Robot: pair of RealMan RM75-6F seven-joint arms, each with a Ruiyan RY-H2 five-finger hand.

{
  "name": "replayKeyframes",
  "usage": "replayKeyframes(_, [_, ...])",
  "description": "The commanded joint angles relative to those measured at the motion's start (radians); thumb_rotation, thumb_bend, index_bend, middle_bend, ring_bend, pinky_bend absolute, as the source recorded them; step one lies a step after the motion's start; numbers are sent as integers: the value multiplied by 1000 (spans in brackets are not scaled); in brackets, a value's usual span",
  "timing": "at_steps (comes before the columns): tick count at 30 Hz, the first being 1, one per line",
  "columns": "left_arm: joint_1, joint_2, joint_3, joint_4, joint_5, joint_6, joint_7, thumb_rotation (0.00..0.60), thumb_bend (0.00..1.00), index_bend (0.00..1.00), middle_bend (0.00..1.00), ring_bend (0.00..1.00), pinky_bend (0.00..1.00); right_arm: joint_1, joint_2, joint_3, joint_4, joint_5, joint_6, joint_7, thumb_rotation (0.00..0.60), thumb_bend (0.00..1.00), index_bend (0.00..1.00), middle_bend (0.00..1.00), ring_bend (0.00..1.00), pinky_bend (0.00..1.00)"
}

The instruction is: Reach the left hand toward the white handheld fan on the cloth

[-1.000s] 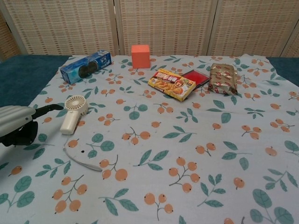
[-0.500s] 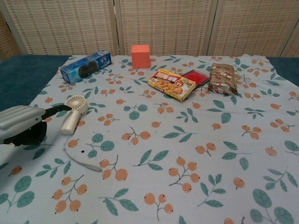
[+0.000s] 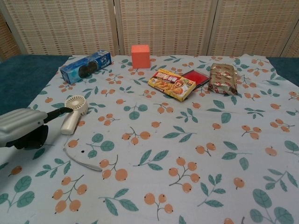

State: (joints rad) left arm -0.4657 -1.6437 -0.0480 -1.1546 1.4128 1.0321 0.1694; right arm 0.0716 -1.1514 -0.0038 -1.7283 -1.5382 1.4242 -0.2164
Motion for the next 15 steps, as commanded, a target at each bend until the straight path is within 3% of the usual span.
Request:
replayKeyframes(1, [-3, -3, 4, 5, -3, -5, 9, 600, 1000, 0, 990, 835, 929, 0, 0, 0, 0, 0, 0, 0, 600, 162, 0, 0, 0, 0])
replayKeyframes(12, [-12, -2, 18, 12, -43, -61, 68, 600, 1000, 0, 996, 839, 931, 0, 0, 0, 1, -2, 2, 1, 600, 162, 0, 0, 0, 0])
replayKeyframes(15, [-7, 8, 16, -11, -34, -33, 69, 600, 1000, 0, 996, 838, 932, -1, 0, 0, 1, -1, 3, -1, 600, 162, 0, 0, 0, 0])
